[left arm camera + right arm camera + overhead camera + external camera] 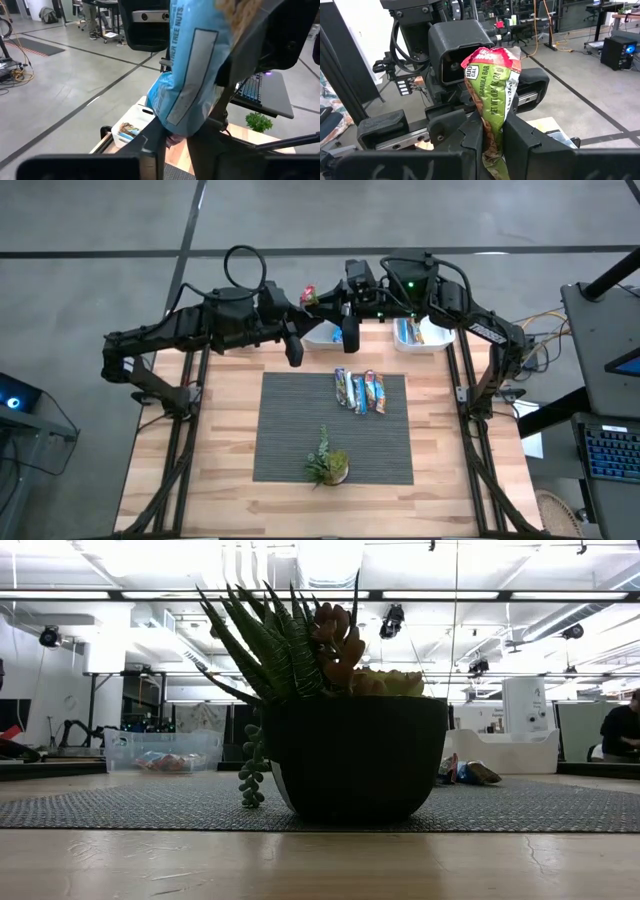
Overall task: Pick and place Granola Bars by type
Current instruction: Put the red granola bar into the transparent bin
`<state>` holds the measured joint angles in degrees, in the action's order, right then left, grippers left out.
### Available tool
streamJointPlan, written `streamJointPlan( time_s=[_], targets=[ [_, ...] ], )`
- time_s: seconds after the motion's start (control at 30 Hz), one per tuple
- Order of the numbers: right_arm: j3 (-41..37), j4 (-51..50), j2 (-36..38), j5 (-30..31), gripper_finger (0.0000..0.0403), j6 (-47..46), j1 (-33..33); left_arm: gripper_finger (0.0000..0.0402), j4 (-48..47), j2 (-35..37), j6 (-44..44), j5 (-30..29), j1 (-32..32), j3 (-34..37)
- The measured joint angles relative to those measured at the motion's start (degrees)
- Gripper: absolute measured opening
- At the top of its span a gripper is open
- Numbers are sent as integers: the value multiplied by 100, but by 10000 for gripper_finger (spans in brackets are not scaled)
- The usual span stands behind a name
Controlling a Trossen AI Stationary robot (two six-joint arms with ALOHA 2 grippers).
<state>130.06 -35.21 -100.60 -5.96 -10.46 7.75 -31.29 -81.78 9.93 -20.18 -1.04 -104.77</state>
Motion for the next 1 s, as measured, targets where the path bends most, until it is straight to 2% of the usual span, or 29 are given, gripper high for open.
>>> streamJointPlan(
  time_s=[0.43, 0.53, 0.8, 1.0],
  targets=[
    [0, -13, 0, -2, 54, -17, 0, 43, 0, 0, 48, 0, 0, 0],
    [1, -52, 0, -4, 80, -33, -1, 43, -14, -2, 48, 0, 0, 0],
    [0, -57, 57, -2, 180, 21, 0, 44, 1, -4, 51, 0, 0, 0],
    [1, -31, 308, 62, 215, 190, 2, 44, 8, 7, 38, 0, 0, 0]
  ],
)
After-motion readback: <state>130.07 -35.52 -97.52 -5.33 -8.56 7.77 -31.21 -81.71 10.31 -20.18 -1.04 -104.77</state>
